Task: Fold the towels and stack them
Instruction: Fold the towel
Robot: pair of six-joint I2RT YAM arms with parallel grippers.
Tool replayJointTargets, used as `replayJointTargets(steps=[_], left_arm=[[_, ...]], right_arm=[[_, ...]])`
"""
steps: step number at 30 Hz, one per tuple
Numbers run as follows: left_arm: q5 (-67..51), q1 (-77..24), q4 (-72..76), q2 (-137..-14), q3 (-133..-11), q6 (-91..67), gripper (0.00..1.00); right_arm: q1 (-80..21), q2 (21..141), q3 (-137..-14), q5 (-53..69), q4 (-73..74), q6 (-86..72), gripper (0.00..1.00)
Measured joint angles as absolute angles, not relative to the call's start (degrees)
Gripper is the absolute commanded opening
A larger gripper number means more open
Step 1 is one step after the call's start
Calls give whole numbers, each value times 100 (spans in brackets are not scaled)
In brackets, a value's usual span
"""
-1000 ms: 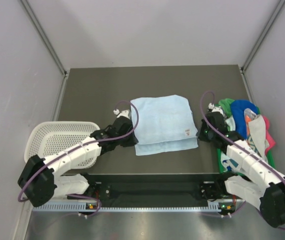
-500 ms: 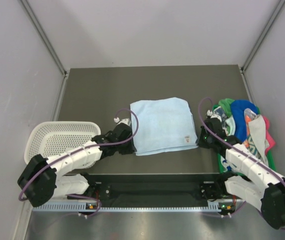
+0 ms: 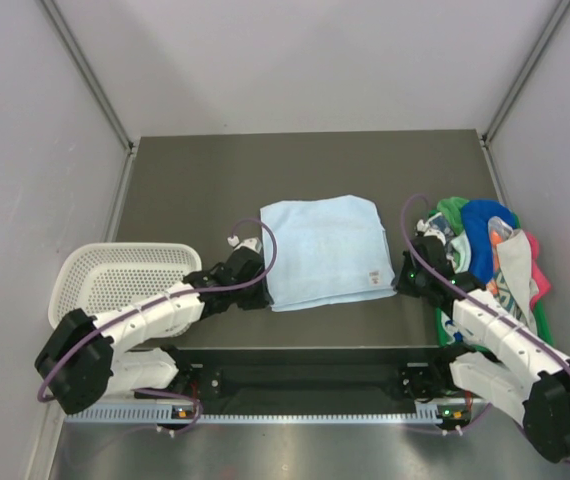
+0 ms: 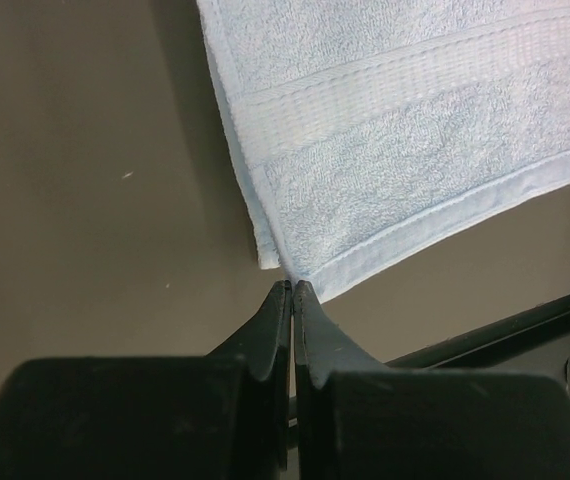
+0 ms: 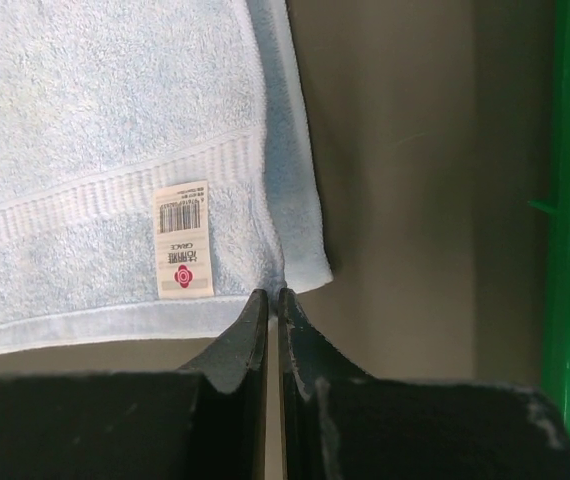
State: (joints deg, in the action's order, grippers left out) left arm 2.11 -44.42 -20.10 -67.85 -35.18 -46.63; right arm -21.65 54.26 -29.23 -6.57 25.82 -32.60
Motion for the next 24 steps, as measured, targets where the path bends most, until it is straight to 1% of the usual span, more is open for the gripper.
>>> replayJointTargets(steps=[7,10,11,13,14,16,17,18,19,20,22,24], left_arm=[[102,-4442,-1721,-7052,-3317,-4683,0],[64,-4442,-1549,-7299,-3221,-4694,0],[60,-4442,-1522,-7352,-3203,-4707,4],[32,-4442,-1483,-7378,-3201,-4705,12],[32,-4442,-1481,-7378,-3201,-4703,22],[56,-4442,-1533,-7363,-3205,-4683,30],[91,-4442,-1594,-7345,-3214,-4681,34],[134,-4442,-1747,-7290,-3258,-4665,41],[172,-4442,-1914,-7234,-3330,-4648,43],[237,-4442,-2088,-7153,-3433,-4633,45],[429,-4442,-2421,-6930,-3732,-4604,54],[740,-4431,-2637,-6694,-4154,-4547,57]], right_arm=[[-2165,5426,-2630,-611,2449,-3485,1],[-2165,5489,-2517,-578,2416,-3581,9],[-2165,5509,-2508,-572,2410,-3592,14],[-2165,5542,-2508,-574,2370,-3612,19],[-2165,5551,-2508,-582,2353,-3612,25],[-2165,5551,-2517,-589,2362,-3610,30],[-2165,5551,-2526,-598,2364,-3603,36],[-2165,5551,-2550,-600,2392,-3605,39],[-2165,5551,-2604,-622,2449,-3597,42],[-2165,5551,-2685,-648,2504,-3568,47],[-2165,5551,-2947,-718,2626,-3518,53],[-2121,5662,-3378,-777,2672,-3413,57]])
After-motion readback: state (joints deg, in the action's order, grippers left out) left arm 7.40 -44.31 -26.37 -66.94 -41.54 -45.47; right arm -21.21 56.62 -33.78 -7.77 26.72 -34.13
